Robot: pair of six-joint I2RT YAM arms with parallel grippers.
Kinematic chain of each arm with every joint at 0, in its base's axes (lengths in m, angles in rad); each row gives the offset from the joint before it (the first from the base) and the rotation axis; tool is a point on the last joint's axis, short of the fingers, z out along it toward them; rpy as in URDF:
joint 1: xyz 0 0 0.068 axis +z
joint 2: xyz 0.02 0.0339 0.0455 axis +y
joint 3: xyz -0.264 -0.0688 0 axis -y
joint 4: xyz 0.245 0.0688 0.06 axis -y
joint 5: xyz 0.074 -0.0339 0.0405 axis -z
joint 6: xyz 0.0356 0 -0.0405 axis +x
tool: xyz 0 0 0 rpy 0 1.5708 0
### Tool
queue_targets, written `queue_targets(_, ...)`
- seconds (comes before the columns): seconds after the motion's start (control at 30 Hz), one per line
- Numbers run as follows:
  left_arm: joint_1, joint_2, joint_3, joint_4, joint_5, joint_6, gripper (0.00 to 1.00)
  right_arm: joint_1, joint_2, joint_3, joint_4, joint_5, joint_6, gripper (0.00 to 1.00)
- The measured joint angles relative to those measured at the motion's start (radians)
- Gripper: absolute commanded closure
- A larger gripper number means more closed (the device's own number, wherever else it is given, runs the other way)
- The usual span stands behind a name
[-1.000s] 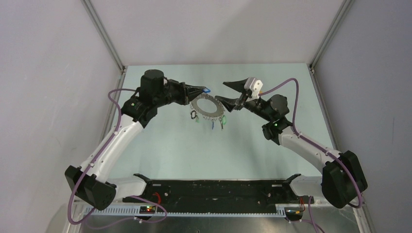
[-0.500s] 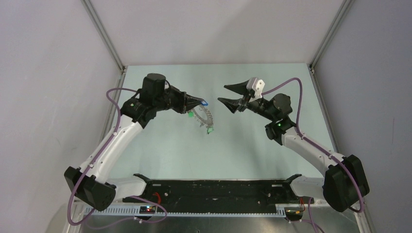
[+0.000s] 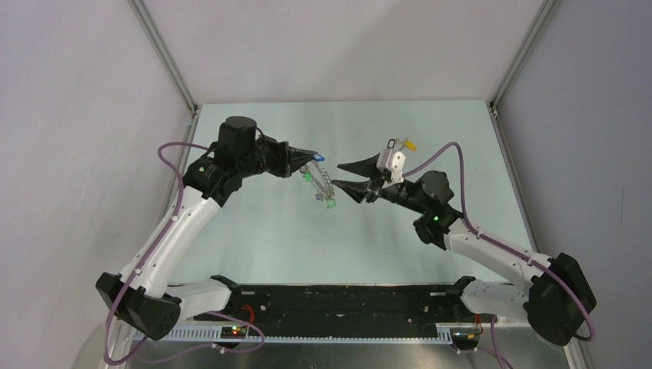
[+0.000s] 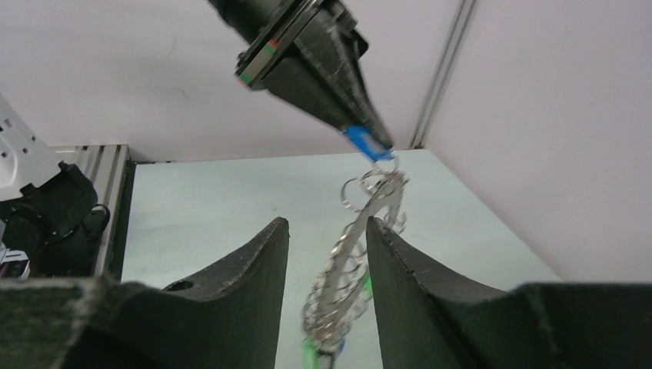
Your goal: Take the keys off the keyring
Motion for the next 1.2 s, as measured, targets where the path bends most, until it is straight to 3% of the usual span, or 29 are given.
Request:
queue_targets(0.4,0.000,0.004,0.063,0.000,-0.055,-0.079,1.00,0.136,0.097,-0.042,0.073,0.037,-0.128,0.58)
queue_targets(0.9,0.000,0.004,0.065,0.000,-0.071,-0.118,1.00,0.109,0.237,0.041,0.058,0.212,-0.153,0.53)
queue_targets(1.2,0.000,0.004,0.065,0.001,-0.078,-0.164,1.00,0.090,0.238,0.055,0.058,0.193,-0.155,0.58)
